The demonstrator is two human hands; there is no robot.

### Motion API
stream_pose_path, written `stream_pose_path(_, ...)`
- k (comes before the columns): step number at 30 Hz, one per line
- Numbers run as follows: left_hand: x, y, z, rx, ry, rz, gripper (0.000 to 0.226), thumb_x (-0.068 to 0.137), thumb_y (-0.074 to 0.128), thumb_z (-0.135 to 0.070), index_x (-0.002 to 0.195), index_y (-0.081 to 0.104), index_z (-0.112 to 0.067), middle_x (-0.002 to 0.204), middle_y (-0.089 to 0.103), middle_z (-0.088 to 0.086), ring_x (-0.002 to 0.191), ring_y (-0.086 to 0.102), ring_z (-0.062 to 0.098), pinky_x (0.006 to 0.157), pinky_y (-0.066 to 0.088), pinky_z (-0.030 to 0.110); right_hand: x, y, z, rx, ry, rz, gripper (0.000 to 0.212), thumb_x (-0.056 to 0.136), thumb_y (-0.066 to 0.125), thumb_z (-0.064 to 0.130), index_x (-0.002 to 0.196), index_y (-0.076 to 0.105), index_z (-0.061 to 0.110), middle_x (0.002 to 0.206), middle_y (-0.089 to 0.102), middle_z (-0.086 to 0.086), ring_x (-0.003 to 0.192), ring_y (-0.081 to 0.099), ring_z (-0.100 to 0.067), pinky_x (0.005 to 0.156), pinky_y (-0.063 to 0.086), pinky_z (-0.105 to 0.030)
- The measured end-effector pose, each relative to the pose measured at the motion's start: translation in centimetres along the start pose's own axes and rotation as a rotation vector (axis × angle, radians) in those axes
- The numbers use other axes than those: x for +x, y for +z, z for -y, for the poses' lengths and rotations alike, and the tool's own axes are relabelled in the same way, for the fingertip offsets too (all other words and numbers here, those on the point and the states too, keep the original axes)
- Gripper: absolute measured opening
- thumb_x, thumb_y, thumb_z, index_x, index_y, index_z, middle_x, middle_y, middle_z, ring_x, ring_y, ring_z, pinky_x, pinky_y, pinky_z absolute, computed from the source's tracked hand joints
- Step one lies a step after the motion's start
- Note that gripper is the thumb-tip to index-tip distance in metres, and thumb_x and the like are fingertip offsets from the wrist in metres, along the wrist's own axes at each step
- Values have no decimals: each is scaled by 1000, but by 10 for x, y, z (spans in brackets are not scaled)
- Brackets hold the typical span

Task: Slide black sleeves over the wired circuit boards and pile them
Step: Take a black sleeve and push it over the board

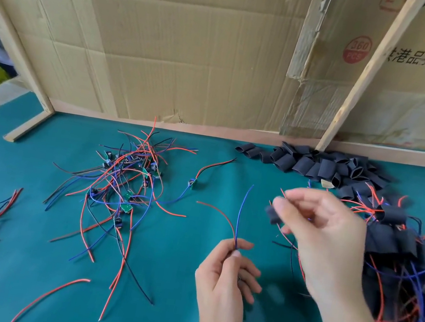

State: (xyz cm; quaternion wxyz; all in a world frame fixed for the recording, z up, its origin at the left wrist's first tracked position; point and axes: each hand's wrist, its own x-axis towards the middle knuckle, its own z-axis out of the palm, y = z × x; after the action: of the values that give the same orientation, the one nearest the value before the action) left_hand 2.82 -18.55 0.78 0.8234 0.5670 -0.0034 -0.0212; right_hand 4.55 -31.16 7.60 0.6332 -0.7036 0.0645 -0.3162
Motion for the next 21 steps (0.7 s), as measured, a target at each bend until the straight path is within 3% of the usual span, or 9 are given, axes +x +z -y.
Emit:
stream_pose_path(4, -3, 3, -2, -19, 3, -17, 24, 92, 51, -12, 86, 75, -13, 62, 62, 18, 43, 54, 24, 37, 36, 21, 35, 14, 5, -130, -55, -119, 9, 87, 81, 15, 85, 75, 21, 70, 75, 4, 49, 66, -14, 56, 51, -22)
stream_pose_path(7, -4, 4, -4, -25, 4, -17, 26, 84, 49, -19, 82, 75, -15, 62, 63, 19, 43, 54, 25, 37, 35, 21, 46, 25, 0, -161, 48, -71, 8, 91, 78, 14, 85, 75, 18, 70, 75, 4, 48, 67, -15, 58, 53, -32)
stream_pose_path(10, -4, 4, -5, 1, 4, 0, 27, 94, 51, -10, 81, 75, -15, 62, 62, 17, 42, 53, 24, 37, 35, 21, 47, 29, -8, -102, 125, 9, 7, 92, 76, 11, 86, 76, 14, 70, 75, 2, 51, 65, -13, 62, 58, -40)
stream_pose_path(13, -1, -1, 0, 34, -10, 11, 43, 102, 41, 7, 82, 74, -12, 61, 62, 16, 42, 53, 24, 37, 35, 22, 47, 31, -12, -20, 184, 66, 7, 93, 75, 8, 87, 76, 10, 70, 74, 0, 58, 65, -11, 55, 56, -29)
stream_pose_path(18, -2, -2, 1, 67, -12, 44, 43, 103, 41, 7, 84, 75, -13, 61, 63, 16, 42, 53, 23, 37, 35, 21, 52, 27, -8, 244, 369, 254, 7, 93, 70, 2, 88, 72, 6, 73, 72, -4, 64, 65, -12, 51, 50, -18)
stream_pose_path(21, -2, -1, 4, 108, -18, 33, 45, 104, 44, 1, 86, 78, -22, 60, 64, 12, 39, 51, 20, 36, 34, 20, 54, 24, -3, 300, 349, 335, 3, 88, 72, 7, 90, 72, 4, 79, 72, -11, 67, 66, -14, 52, 50, -19)
